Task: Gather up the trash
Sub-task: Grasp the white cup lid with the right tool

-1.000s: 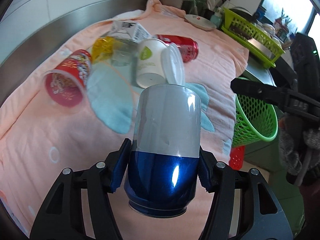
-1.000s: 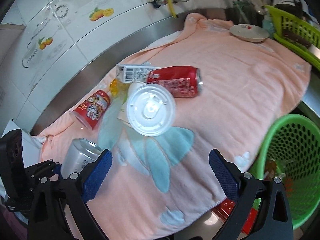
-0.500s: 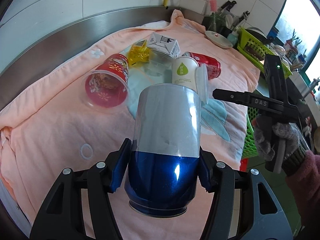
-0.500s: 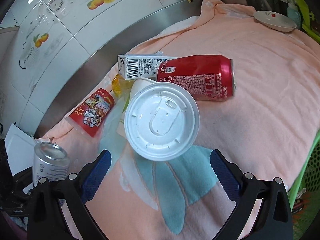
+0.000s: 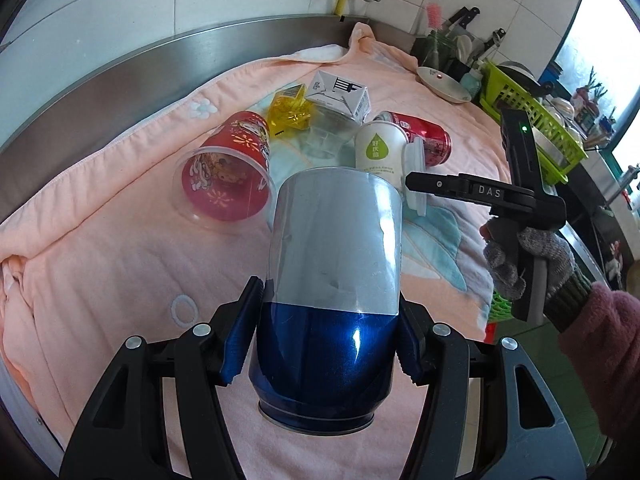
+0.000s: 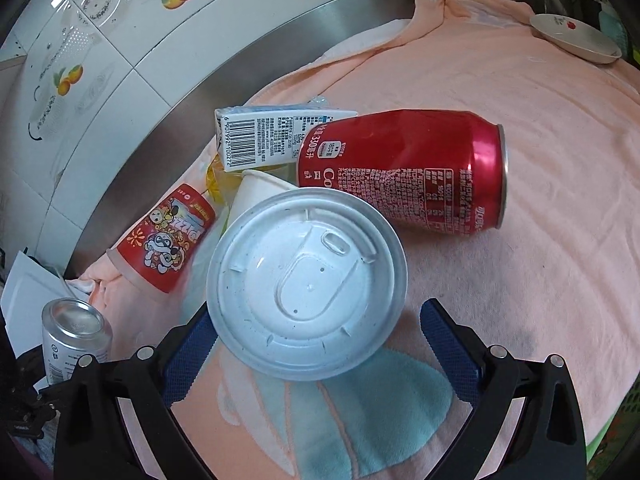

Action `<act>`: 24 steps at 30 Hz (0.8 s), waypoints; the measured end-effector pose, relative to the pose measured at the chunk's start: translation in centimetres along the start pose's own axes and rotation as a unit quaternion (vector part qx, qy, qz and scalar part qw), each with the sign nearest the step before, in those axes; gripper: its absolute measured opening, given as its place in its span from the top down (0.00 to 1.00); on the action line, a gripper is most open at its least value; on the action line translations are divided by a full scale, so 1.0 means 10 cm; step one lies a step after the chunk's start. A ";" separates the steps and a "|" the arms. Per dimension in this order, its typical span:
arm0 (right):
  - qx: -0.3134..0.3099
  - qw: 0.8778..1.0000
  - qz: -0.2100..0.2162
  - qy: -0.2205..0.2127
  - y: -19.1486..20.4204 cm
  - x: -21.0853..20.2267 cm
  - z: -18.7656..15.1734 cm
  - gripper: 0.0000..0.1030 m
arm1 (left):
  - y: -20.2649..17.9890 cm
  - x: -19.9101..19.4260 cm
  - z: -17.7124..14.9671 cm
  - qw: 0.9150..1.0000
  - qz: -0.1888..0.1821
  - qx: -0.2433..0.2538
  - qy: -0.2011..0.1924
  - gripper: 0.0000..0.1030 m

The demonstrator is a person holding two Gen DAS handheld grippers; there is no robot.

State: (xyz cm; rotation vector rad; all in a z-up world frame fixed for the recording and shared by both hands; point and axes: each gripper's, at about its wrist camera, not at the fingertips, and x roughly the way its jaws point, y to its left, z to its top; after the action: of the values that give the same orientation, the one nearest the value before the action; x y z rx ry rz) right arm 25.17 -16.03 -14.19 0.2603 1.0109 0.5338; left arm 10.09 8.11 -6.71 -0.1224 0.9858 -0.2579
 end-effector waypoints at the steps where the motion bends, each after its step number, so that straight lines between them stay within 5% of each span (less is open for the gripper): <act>1: 0.001 1.000 0.001 0.002 -0.01 0.01 0.01 0.07 | 0.00 0.00 0.00 1.000 0.000 -0.001 0.001 0.43; 11: 0.002 1.000 0.023 0.008 -0.06 0.10 0.10 0.07 | 0.02 0.04 0.00 1.000 0.000 -0.005 0.006 0.43; 24: -0.025 0.999 -0.004 -0.022 0.19 -0.14 0.00 0.12 | -0.06 0.06 0.05 1.000 -0.009 0.001 0.005 0.43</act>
State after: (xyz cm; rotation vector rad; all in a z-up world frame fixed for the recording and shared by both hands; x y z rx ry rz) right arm 23.98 -15.16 -12.34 0.2220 0.9546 0.5442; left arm 10.70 7.36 -6.83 -0.1290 0.9950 -0.2754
